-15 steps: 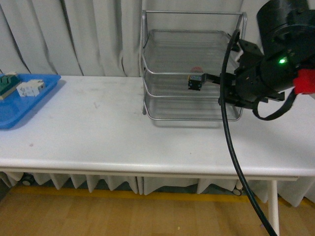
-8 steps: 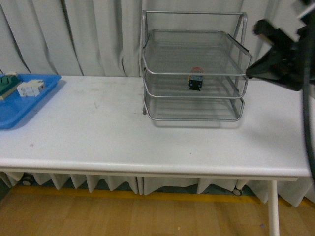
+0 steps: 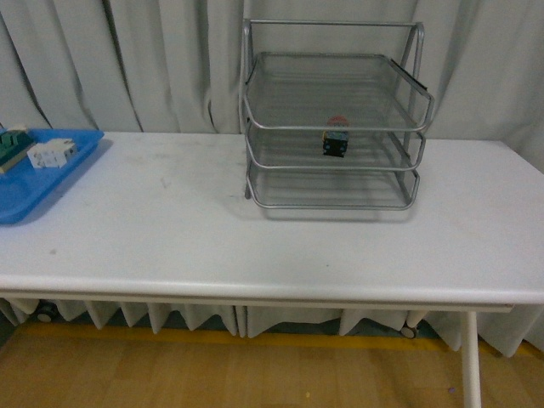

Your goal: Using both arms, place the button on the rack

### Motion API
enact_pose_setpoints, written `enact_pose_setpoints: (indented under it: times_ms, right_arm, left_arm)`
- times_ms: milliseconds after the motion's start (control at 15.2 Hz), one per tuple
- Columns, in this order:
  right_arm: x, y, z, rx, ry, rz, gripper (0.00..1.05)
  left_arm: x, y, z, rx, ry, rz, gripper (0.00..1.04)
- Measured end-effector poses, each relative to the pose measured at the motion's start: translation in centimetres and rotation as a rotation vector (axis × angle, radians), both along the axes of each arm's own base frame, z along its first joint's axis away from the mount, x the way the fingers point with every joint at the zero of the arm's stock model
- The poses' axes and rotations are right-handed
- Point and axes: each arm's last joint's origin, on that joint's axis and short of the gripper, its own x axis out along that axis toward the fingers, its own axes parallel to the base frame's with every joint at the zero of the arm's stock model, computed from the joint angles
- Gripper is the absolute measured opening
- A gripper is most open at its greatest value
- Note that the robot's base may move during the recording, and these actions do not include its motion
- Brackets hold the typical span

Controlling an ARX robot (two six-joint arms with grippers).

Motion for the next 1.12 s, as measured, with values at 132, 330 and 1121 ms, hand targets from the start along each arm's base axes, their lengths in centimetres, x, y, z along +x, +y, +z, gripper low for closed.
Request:
enact_pose_setpoints:
  times_ms: [132,330,1121]
  right_arm:
    - [-4.4,2.1,-2.8,-0.092,0.016,0.021,0.02]
    - [-6.2,2.1,-3.9,-0.094,0.031,0.014,0.02]
    - [-9.9,2.0,-5.0,-0.095,0.009,0.007,0.02]
  left_arm:
    - [0.0,0.0,0.0,0.000,0.000,-0.001,0.98]
    - [0.0,0.0,0.0,0.000,0.000,0.000,0.98]
    - [0.0,0.0,0.0,0.000,0.000,0.000,0.98]
